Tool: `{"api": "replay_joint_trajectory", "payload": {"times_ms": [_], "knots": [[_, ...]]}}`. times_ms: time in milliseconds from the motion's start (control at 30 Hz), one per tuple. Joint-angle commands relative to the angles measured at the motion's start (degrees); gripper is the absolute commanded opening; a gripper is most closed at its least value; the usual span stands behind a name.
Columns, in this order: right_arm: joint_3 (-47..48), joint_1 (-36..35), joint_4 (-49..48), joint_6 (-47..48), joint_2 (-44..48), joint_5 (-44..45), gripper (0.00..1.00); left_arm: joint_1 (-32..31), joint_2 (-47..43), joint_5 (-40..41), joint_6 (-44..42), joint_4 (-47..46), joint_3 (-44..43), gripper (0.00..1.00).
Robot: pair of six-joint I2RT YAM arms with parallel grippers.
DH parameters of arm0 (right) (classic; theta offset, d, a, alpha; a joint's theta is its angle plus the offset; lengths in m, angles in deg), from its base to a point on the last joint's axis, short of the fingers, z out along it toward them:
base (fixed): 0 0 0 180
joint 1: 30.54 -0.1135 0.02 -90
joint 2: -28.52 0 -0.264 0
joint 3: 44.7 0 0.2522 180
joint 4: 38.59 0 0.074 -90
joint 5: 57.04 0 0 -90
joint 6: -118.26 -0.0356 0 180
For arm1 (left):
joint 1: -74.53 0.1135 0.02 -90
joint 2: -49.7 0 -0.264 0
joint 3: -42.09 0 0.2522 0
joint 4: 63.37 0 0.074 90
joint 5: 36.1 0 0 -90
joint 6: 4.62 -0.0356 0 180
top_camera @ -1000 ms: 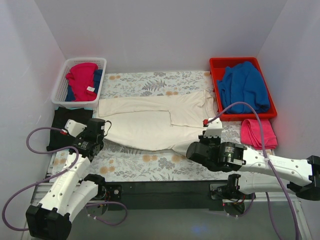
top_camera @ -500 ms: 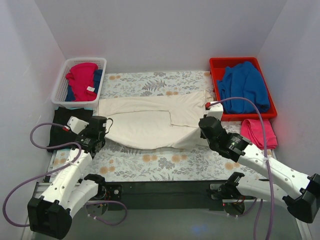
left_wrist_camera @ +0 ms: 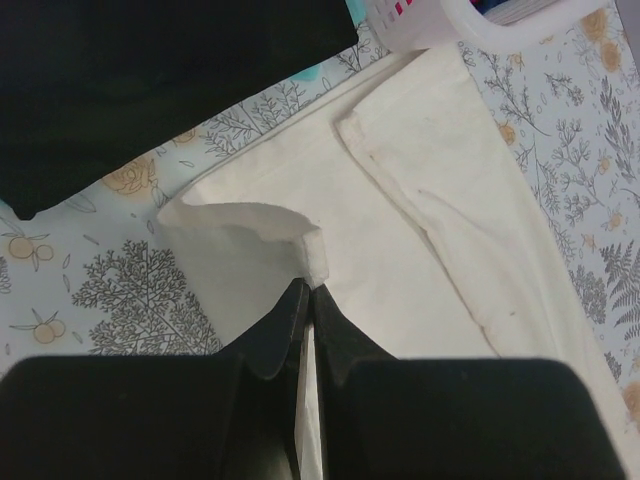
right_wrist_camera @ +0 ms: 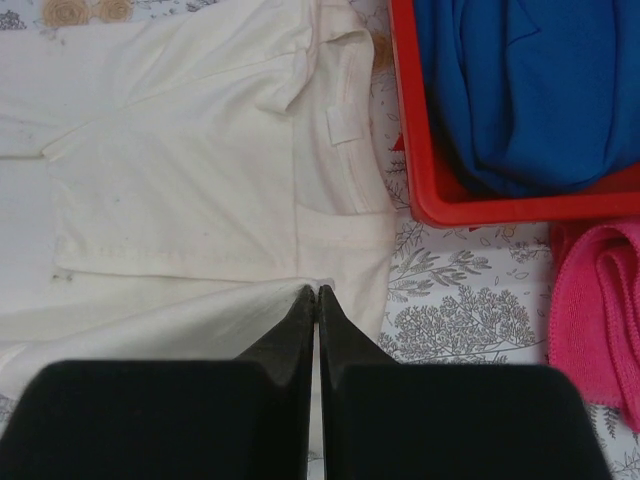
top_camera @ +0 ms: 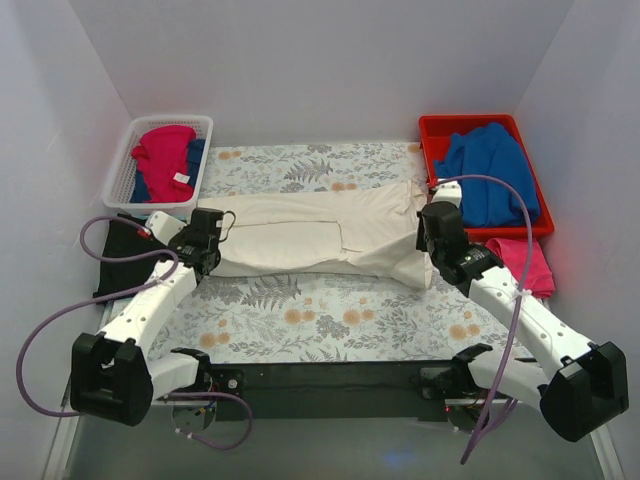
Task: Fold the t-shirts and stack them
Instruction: Fold the other side of the tshirt into a rectangle
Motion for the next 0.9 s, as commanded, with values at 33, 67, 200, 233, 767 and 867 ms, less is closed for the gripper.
{"api": "replay_joint_trajectory", "payload": {"times_ms": [33,67,200,233,767,867], "knots": [[2.73,4.55,-7.61,2.43,-3.2,-5.36,0.01,2.7,3.18,2.73,-1.28,-4.89,-2.94,0.0],[3.08,4.99,-8.23,2.52,-3.99,-5.97,0.01,3.32,4.49,2.55,-1.72,-5.59,-3.03,0.0],[4.66,6.92,-10.86,2.96,-8.99,-8.0,0.01,6.66,8.54,0.71,-1.81,-9.46,-3.73,0.0],[5.1,7.19,-11.22,3.05,-9.79,-8.35,0.01,7.62,9.42,0.71,-1.81,-9.99,-4.17,0.0],[12.49,9.74,-16.67,3.84,-26.84,-11.34,0.01,11.58,27.95,-2.01,-8.04,-21.49,-12.08,0.0],[13.71,10.09,-16.93,4.02,-28.6,-11.25,0.01,11.76,32.09,-3.86,-10.06,-23.96,-13.92,0.0]]}}
